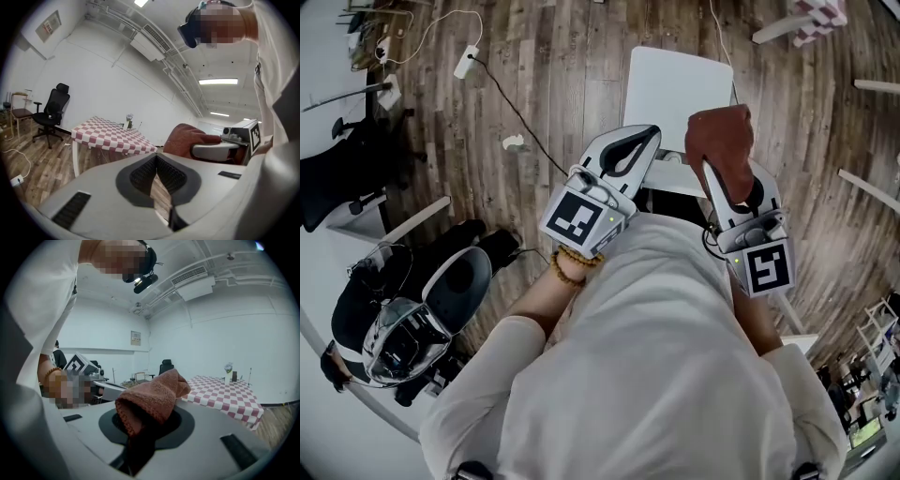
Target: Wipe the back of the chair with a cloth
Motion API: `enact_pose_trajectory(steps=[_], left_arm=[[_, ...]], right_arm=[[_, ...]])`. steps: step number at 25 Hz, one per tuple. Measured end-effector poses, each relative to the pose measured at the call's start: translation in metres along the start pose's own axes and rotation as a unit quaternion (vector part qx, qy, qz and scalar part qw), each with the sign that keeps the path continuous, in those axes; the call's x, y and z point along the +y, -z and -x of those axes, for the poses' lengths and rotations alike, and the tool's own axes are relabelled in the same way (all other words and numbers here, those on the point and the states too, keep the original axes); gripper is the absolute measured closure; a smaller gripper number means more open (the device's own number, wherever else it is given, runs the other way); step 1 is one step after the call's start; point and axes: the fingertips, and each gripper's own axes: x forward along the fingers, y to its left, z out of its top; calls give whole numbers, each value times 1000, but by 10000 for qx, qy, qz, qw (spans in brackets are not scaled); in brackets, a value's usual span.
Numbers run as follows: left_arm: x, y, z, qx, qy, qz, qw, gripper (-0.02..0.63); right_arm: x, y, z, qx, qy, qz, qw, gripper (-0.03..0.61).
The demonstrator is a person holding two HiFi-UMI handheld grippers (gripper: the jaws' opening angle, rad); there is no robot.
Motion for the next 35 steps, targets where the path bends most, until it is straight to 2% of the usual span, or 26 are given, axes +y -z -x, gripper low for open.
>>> enact_pose_trajectory(steps=[2, 4, 6, 8, 9, 11, 13, 16, 21, 24, 26, 28, 31, 35], left_arm=[[12, 16, -6, 177, -152, -73, 9997, 614], [25, 35, -11, 401, -268, -135, 9987, 614], [36, 57, -11, 671, -290, -173, 9972, 614], [40, 78, -9, 961, -133, -118, 9952, 601], [41, 87, -8, 1084, -15, -45, 9941, 591], [42, 103, -3, 1299, 187, 59, 9913, 591], [40, 120, 7, 1559, 365, 2, 9871, 581], [31, 146, 26, 1904, 589, -62, 9799, 569], [24, 169, 47, 2227, 789, 198, 9715, 543], [17, 177, 53, 2318, 909, 331, 9679, 517], [12, 182, 55, 2366, 961, 391, 9661, 503], [10, 184, 59, 2398, 975, 449, 9649, 488], [15, 187, 65, 2422, 942, 550, 9641, 482], [18, 191, 68, 2478, 976, 616, 9619, 442]], right_arm=[[-6, 28, -6, 618, -268, 129, 9976, 483], [-11, 55, -18, 1163, -452, -11, 9922, 483], [-9, 76, -38, 1402, -734, 50, 9874, 483], [-1, 100, -58, 1583, -1204, 459, 9789, 483], [4, 115, -67, 1729, -1492, 749, 9707, 483], [17, 146, -82, 2122, -2066, 1323, 9459, 483], [35, 179, -91, 2502, -2631, 1867, 9129, 483], [67, 234, -95, 2925, -3433, 2489, 8571, 483], [101, 315, -101, 3449, -4529, 3251, 7551, 483], [116, 347, -103, 3511, -5021, 3492, 7089, 483], [124, 365, -102, 3532, -5279, 3576, 6846, 483], [132, 380, -104, 3580, -5476, 3592, 6655, 483], [139, 402, -111, 3634, -5644, 3598, 6480, 483], [139, 423, -120, 3598, -5777, 3793, 6268, 483]])
